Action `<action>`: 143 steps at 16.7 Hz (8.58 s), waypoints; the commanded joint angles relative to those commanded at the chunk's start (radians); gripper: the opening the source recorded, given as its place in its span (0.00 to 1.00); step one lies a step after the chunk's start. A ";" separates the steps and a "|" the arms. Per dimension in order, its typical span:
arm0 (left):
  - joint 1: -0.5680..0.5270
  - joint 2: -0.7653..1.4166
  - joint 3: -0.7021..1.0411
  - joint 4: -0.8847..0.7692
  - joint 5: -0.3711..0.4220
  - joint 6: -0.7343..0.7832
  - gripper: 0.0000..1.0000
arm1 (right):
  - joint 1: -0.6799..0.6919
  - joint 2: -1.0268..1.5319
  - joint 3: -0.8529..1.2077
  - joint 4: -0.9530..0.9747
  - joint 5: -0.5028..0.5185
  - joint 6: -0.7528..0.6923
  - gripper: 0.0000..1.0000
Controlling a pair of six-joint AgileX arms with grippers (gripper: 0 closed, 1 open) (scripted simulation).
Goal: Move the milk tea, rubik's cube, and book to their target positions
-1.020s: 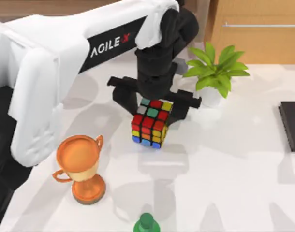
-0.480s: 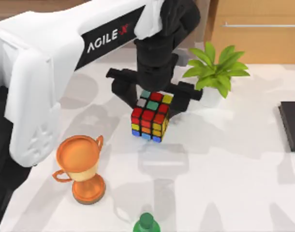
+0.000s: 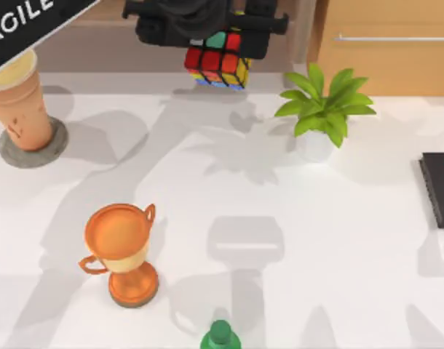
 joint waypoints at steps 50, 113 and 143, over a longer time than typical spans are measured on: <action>0.485 -0.170 -0.193 1.031 0.014 0.263 0.75 | 0.000 0.000 0.000 0.000 0.000 0.000 1.00; 0.577 -2.039 -1.992 0.957 0.074 0.249 1.00 | -0.044 0.207 0.145 0.062 -0.043 -0.004 1.00; 0.577 -2.039 -1.992 0.957 0.074 0.249 1.00 | -0.422 1.996 1.387 0.611 -0.392 -0.008 1.00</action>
